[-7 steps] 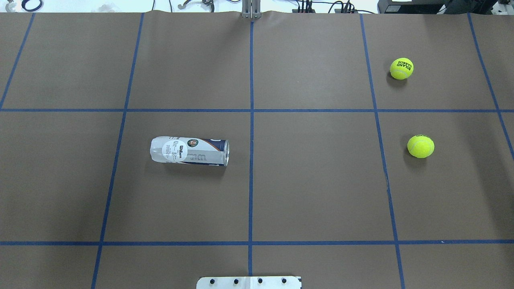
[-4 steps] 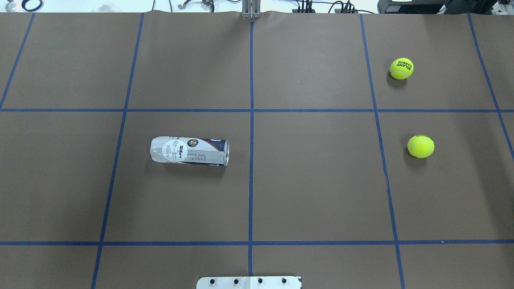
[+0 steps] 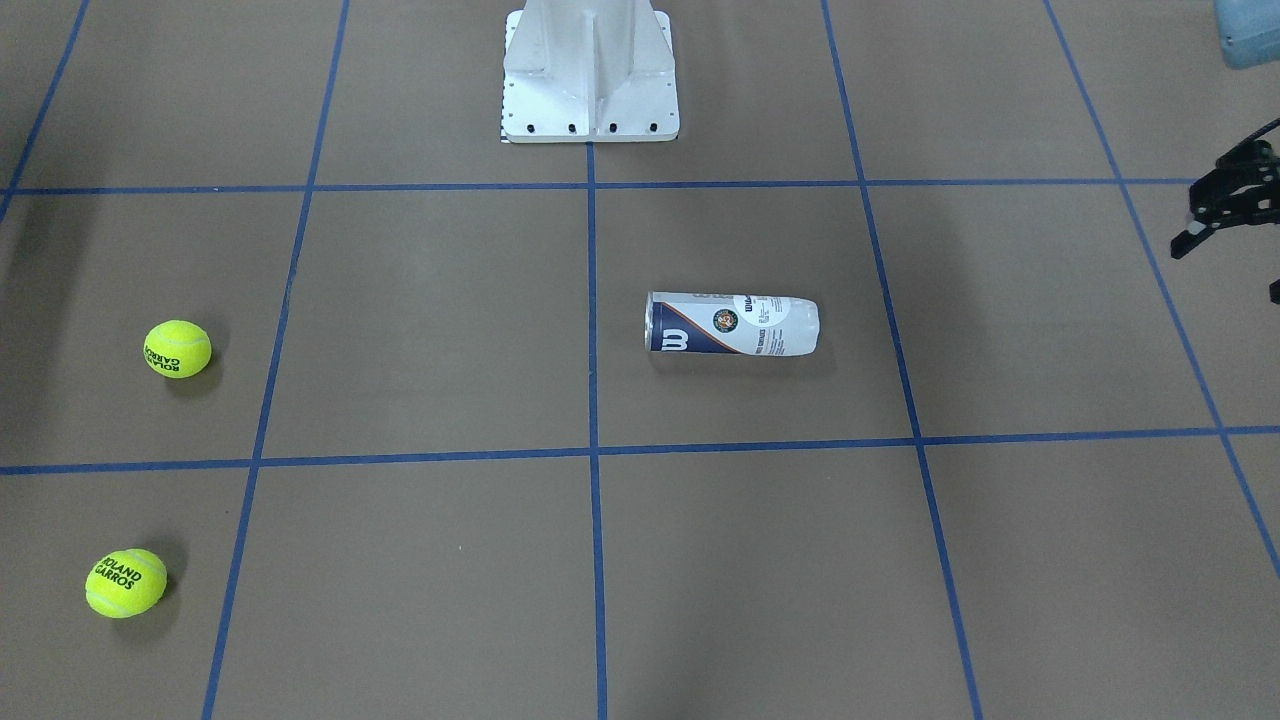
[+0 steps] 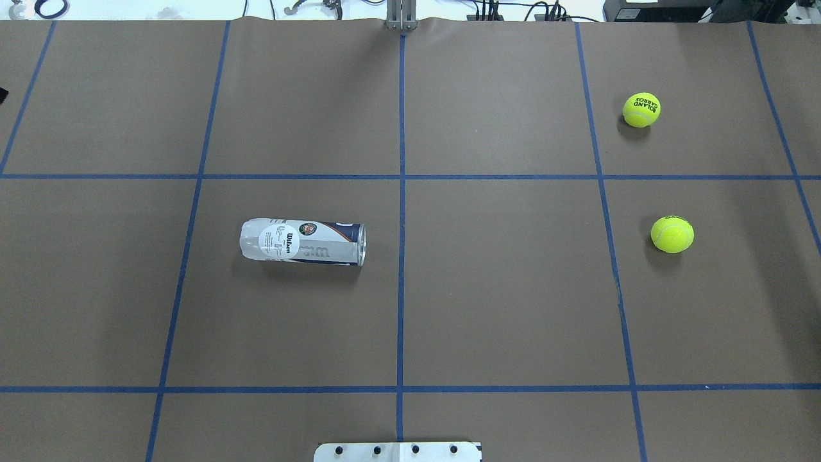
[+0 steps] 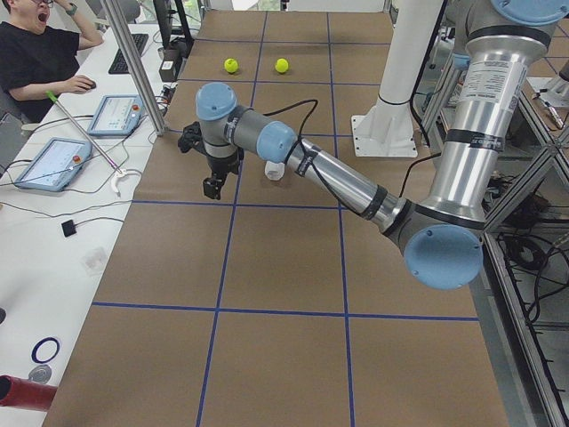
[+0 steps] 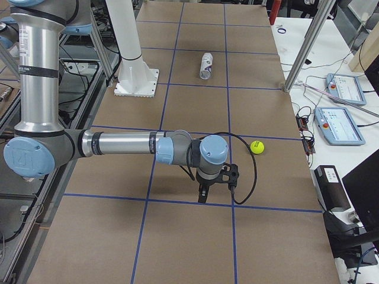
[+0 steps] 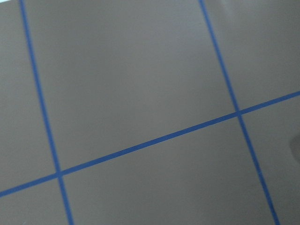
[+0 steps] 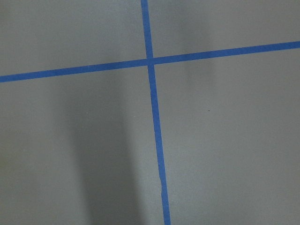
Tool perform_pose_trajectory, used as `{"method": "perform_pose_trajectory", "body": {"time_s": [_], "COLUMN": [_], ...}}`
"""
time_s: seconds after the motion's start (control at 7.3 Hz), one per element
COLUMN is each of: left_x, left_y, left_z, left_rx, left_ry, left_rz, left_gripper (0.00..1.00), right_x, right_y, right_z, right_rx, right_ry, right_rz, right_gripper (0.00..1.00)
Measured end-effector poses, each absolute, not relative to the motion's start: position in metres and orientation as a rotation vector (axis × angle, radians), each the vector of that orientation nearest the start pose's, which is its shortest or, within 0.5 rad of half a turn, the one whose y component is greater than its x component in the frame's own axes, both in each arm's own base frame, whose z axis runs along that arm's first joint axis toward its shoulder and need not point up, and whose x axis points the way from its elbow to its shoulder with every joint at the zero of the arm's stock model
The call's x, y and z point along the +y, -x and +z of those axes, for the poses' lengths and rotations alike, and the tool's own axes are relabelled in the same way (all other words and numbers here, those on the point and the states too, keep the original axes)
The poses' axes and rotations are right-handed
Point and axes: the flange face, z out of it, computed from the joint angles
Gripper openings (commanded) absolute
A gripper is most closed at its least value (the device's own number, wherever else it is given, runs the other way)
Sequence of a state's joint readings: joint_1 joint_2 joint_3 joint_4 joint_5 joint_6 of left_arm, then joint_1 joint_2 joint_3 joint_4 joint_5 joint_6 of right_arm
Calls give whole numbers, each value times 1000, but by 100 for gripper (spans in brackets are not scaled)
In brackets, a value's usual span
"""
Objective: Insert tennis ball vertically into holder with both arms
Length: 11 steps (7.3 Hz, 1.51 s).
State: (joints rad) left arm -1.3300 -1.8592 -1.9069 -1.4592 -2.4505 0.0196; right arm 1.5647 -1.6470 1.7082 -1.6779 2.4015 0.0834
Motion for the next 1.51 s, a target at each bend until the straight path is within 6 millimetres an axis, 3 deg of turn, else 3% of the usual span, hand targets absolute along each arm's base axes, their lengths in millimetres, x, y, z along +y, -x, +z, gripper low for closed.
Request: {"method": "perform_pose_trajectory", "body": {"time_s": [0.14,0.41,0.55,0.68,0.96,1.23,1.51], "left_x": [-555,-519,-491,-471,-469,-475,-463], "left_y": [-144,-292,-351,-396,-463,-501,-533], "left_z": [295,198,163,137,118,125,141], "left_rx": [940,944,932,928,887,774,675], "left_ry": [-438,-528,-570,-596,-613,-651,-658], "left_rz": [610,880,971,1041,1181,1293,1347], "left_gripper": [99,99,99,99,99,99,99], "right_x": [-456,-458,-460,-460,-461,-461,-461], "right_y": [-57,-56,-56,-56,-56,-55,-55], "right_z": [633,630,629,628,629,631,632], "right_rx": [-835,-838,-839,-839,-840,-840,-840], "right_ry": [78,73,72,71,73,78,81], "right_rz": [91,88,87,87,87,90,90], "right_gripper": [99,99,99,99,99,99,99]}}
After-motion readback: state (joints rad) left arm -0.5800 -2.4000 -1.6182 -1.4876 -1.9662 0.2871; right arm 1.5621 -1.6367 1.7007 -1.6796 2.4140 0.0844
